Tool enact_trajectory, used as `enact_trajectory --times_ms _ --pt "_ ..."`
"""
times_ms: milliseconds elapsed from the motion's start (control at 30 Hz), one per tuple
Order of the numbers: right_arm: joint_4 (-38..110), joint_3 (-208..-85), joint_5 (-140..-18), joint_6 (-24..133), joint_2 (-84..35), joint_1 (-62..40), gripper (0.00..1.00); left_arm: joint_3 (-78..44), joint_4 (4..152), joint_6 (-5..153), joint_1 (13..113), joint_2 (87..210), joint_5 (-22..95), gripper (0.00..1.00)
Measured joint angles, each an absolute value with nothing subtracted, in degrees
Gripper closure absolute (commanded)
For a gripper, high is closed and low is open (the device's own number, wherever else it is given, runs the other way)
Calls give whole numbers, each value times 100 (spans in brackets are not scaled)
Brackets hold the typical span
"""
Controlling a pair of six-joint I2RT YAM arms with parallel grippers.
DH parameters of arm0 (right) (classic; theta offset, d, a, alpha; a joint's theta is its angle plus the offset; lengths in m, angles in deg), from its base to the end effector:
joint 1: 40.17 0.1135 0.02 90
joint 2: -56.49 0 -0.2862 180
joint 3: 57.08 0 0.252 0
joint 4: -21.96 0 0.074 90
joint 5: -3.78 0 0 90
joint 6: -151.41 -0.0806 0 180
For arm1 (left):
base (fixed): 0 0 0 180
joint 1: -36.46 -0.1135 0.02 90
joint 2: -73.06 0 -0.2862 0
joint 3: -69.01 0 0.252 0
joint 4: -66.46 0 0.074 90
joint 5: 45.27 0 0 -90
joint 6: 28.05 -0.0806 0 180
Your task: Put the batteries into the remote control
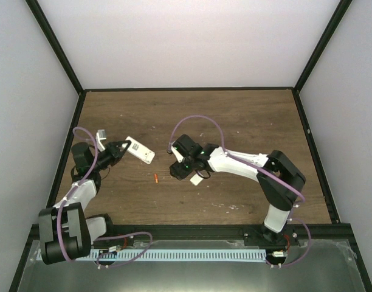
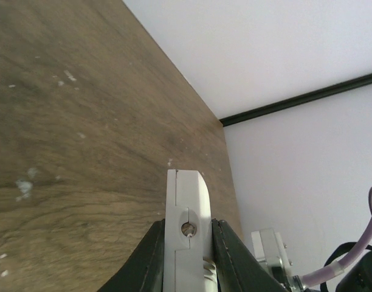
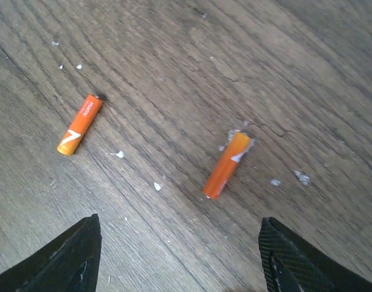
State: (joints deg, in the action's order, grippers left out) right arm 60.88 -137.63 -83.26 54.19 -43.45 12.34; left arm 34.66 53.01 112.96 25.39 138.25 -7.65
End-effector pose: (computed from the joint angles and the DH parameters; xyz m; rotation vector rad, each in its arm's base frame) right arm 0.2330 0.3106 0.1803 -1.0397 2.4416 0.4345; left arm 0.2418 -0.0178 0.2073 -0.3808 1.9282 -1.3183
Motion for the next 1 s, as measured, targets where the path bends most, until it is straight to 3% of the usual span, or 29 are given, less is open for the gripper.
enact_trajectory --times_ms 400,1000 --pt "6482 -14583 -8442 5130 -5007 1324 58 3752 5242 11455 2132 13820 -1134 100" --pt "6772 -15470 -7996 4920 -5660 1595 61 3813 5207 11490 1632 13947 -1325 100"
